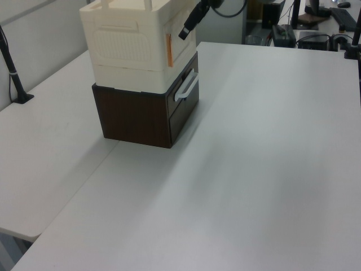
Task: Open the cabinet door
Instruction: 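Move the gripper toward the cream cabinet door's free edge, then lower the open gripper and close it on the door edge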
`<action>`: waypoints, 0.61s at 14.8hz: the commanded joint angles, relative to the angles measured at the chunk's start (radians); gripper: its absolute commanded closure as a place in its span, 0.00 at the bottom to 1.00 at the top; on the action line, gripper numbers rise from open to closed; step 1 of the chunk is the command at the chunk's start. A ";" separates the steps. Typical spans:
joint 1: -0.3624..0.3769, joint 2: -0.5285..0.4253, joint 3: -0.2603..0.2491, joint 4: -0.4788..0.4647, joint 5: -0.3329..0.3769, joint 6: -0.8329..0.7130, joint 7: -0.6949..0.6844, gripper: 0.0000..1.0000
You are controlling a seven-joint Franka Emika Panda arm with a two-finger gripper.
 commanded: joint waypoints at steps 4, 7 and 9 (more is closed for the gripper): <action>0.063 0.046 -0.009 0.025 -0.071 0.048 0.022 0.00; 0.067 0.049 -0.009 0.022 -0.106 0.077 0.025 0.03; 0.067 0.061 -0.009 0.025 -0.138 0.080 0.042 0.08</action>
